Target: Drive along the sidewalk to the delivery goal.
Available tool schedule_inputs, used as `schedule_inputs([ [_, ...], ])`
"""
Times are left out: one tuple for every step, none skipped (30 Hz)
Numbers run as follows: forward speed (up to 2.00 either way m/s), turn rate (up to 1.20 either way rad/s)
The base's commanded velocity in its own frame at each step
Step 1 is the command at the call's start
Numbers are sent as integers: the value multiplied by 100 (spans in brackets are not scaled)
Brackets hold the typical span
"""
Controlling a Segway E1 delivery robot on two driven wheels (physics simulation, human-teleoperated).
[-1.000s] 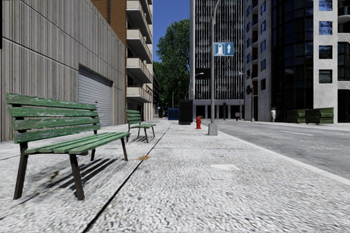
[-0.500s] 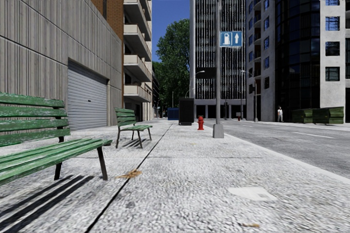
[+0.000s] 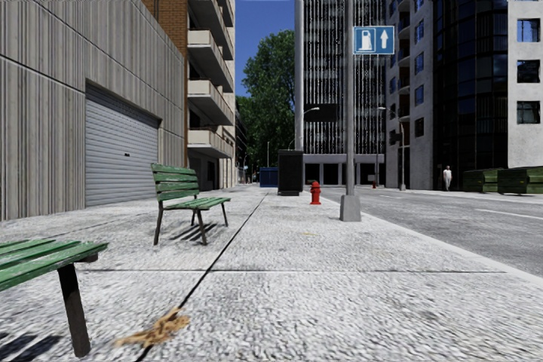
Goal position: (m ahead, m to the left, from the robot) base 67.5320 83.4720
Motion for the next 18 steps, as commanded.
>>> schedule_inputs([
  [200,0],
  [200,0],
  [200,0],
  [200,0],
  [200,0],
  [200,0],
  [200,0],
  [200,0],
  [200,0],
  [200,0],
  [200,0],
  [200,0],
  [200,0],
  [200,0],
  [200,0],
  [200,0],
  [200,0],
  [200,0],
])
